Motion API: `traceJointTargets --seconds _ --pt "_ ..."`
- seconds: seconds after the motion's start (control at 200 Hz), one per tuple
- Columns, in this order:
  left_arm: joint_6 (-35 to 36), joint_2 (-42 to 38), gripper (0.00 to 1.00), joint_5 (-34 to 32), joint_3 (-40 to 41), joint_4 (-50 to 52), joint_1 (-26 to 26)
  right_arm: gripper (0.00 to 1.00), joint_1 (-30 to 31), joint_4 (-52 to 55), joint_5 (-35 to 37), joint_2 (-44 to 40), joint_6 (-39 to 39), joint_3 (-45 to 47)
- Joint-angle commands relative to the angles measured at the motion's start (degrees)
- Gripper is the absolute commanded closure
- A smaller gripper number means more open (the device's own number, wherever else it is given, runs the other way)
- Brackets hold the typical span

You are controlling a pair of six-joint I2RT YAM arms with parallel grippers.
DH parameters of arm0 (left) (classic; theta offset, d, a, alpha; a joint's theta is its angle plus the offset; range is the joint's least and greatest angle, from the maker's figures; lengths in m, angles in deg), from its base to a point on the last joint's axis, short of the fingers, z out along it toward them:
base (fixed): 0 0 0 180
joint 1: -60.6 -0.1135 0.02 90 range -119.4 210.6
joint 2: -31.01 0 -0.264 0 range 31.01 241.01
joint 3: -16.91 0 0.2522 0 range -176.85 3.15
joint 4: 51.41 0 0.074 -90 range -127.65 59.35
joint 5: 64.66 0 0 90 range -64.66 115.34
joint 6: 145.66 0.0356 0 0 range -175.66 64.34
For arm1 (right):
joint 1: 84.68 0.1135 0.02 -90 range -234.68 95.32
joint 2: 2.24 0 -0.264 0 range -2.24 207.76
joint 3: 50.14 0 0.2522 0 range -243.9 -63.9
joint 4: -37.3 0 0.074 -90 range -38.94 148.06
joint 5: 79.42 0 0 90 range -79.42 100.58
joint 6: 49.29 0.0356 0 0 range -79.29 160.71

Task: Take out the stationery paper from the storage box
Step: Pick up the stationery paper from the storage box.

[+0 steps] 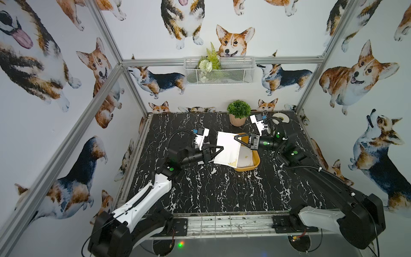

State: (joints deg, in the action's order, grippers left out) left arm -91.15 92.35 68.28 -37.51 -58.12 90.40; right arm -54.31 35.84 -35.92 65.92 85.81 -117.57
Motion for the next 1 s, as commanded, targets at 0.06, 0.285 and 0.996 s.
traceJointTargets --seconds 0.06,0.285,0.996 --pt "1.31 -0.43 1.00 -1.23 0.15 1.21 0.05 1.00 -0.12 1.55 0.53 -0.92 -1.68 -0.11" --pt "1.78 -0.65 1.00 -1.79 0.24 2.06 0.03 0.87 -0.14 3.42 1.15 -1.19 -2.81 -0.10" --pt "-0.23 8.57 1.00 -22.22 1.32 18.01 -12.56 0.22 -0.14 17.42 10.54 -2.07 -10.62 -0.47"
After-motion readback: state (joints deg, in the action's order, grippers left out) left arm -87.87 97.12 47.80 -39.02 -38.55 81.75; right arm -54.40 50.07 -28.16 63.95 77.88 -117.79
